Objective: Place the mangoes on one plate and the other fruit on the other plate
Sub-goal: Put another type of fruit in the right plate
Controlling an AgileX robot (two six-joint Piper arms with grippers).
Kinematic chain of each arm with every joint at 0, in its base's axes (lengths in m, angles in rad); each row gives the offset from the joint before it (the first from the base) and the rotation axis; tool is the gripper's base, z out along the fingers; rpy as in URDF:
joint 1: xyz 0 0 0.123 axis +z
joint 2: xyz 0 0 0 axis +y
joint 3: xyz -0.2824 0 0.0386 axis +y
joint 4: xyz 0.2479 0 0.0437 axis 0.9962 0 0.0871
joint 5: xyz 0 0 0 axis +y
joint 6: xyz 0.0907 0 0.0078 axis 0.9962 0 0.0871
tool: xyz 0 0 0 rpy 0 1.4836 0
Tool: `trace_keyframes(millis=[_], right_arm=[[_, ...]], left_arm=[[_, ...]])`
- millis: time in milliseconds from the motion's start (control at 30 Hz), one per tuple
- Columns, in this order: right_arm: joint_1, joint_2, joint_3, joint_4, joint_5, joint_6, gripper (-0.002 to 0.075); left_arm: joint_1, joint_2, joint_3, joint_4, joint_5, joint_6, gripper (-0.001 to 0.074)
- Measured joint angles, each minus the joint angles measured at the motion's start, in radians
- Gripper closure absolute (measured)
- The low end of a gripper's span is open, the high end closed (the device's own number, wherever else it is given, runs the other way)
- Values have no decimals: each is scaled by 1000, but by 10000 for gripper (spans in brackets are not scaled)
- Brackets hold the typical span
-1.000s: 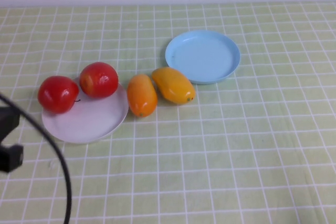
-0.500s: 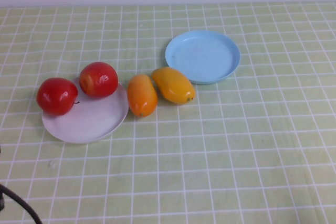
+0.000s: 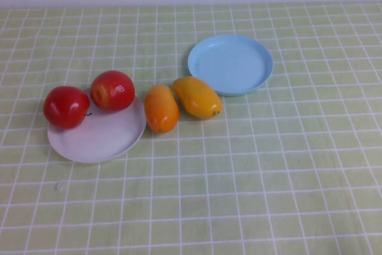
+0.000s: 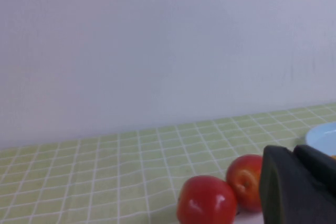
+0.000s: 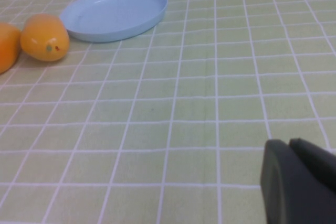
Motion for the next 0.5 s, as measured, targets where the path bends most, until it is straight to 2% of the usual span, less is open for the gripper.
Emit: trace_keyframes(millis=[133, 267, 500], right_arm=[[0, 0, 0, 0, 0, 0, 743], [0, 0, 0, 0, 0, 0, 743], [0, 0, 0, 0, 0, 0, 743]], left_arm=[[56, -103, 138, 0, -71, 16, 731], [63, -121, 200, 0, -69, 20, 731], [63, -121, 202, 0, 193, 20, 731]])
